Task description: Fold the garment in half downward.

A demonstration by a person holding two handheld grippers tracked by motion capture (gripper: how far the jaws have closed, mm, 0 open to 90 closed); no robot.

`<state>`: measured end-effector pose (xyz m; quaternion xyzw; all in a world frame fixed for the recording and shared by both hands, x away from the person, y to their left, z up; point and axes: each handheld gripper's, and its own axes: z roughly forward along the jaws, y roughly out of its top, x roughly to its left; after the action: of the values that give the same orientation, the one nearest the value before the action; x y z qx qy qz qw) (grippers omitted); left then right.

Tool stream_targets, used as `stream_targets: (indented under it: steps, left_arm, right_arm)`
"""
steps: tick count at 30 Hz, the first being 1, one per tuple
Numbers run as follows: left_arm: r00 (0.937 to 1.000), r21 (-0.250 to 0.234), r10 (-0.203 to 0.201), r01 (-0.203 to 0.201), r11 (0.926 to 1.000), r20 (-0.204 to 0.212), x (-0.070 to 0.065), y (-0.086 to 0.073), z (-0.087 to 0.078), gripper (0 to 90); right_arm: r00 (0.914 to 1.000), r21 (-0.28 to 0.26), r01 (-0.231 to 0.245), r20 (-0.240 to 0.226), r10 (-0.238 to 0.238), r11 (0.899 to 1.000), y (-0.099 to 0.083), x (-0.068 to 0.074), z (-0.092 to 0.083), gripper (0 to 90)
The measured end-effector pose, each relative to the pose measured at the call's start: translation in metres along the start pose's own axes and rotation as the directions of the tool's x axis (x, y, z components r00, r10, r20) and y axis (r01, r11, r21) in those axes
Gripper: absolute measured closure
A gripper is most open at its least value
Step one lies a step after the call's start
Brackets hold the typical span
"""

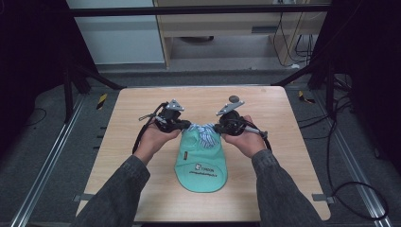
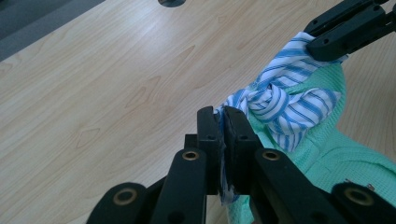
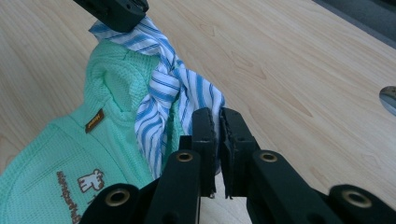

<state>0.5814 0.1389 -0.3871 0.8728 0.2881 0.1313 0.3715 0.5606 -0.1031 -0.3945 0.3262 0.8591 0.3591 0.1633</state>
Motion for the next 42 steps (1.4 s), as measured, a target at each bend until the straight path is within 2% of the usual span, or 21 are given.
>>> stream_targets:
  steps: [9, 15, 24, 28, 32, 35, 42]
  left_arm:
    - [1.0000, -0.020, 0.002, -0.002, 0.9998, -0.010, 0.003, 0.005, -0.005, 86.1]
    - [0.9998, -0.034, 0.009, -0.010, 0.9994, -0.020, 0.005, 0.012, -0.010, 86.2]
    - [0.9992, -0.049, 0.018, -0.019, 0.9986, -0.035, 0.005, 0.021, -0.011, 86.2]
    - [0.9973, -0.045, 0.051, -0.054, 0.9976, -0.052, -0.004, 0.022, -0.011, 86.1]
    - [0.9916, -0.024, 0.101, -0.103, 0.9944, -0.081, -0.013, 0.021, -0.010, 86.1]
    - [0.9918, -0.025, 0.093, -0.095, 0.9951, -0.087, -0.013, 0.022, -0.006, 86.1]
    - [0.9936, -0.026, 0.068, -0.071, 0.9972, -0.091, -0.005, 0.025, 0.006, 86.0]
  right_arm:
    - [0.9998, -0.012, 0.018, 0.010, -0.018, 1.000, 0.008, -0.005, -0.003, 85.8]
    - [0.9988, -0.022, 0.041, 0.030, -0.040, 0.999, 0.017, -0.006, -0.008, 85.9]
    - [0.9974, -0.033, 0.050, 0.054, -0.048, 0.998, 0.023, -0.009, -0.013, 85.9]
    - [0.9964, -0.024, 0.057, 0.065, -0.056, 0.998, 0.018, -0.009, -0.014, 85.8]
    - [0.9959, -0.024, 0.064, 0.065, -0.062, 0.998, 0.012, -0.007, -0.014, 85.9]
    - [0.9945, -0.021, 0.071, 0.079, -0.069, 0.997, 0.011, -0.006, -0.013, 85.8]
    - [0.9935, -0.025, 0.049, 0.104, -0.046, 0.999, 0.010, -0.016, -0.004, 85.8]
